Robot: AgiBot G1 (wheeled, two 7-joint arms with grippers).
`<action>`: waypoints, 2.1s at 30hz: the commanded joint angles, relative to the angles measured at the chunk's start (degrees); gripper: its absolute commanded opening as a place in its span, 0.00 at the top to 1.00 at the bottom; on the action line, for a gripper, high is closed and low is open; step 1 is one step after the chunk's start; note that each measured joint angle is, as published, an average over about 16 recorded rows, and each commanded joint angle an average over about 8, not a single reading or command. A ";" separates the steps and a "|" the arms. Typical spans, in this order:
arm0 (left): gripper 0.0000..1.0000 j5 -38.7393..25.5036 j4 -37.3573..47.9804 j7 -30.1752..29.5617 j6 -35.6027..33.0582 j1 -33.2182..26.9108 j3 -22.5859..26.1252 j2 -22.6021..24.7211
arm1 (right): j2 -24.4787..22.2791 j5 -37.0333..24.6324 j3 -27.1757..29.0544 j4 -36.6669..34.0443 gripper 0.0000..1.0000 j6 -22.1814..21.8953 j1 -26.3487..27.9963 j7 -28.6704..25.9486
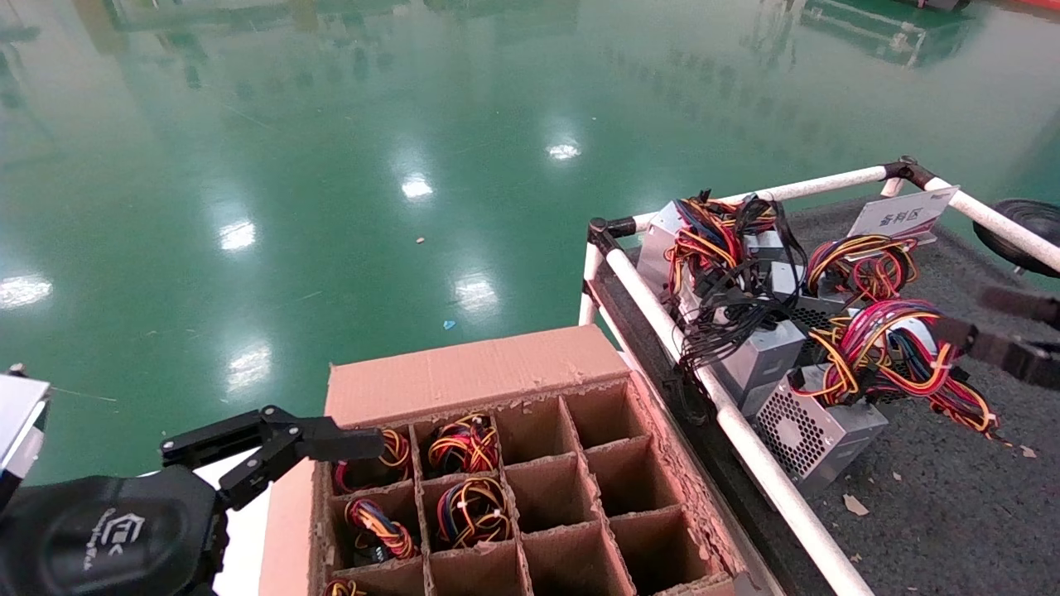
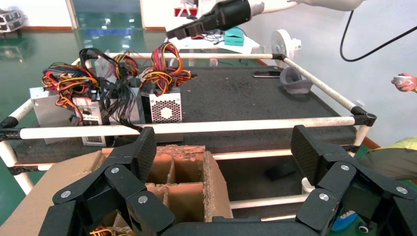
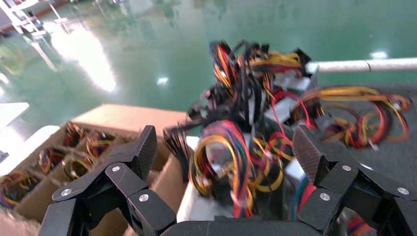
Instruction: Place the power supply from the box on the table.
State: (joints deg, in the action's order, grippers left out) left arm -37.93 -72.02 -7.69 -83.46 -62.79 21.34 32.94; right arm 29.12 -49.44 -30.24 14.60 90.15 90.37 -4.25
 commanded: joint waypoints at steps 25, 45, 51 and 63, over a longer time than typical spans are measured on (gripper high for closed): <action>0.00 0.01 0.03 0.01 0.02 0.01 0.00 -0.01 | 4.20 3.92 3.58 15.40 0.00 -0.28 -6.12 -3.39; 0.00 0.02 0.03 0.01 0.02 0.01 0.01 -0.01 | 4.96 5.54 8.31 34.76 0.00 -2.14 -16.20 -4.77; 0.00 0.02 0.03 0.01 0.02 0.01 0.01 -0.01 | 5.18 6.03 9.73 40.58 0.00 -2.69 -19.23 -5.18; 0.00 0.02 0.03 0.01 0.02 0.00 0.02 -0.01 | 5.64 7.01 12.56 52.19 0.00 -3.81 -25.27 -6.01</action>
State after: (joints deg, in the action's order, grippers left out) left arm -37.90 -71.99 -7.67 -83.44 -62.79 21.36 32.93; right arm 34.75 -42.43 -17.69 66.75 86.35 65.12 -10.26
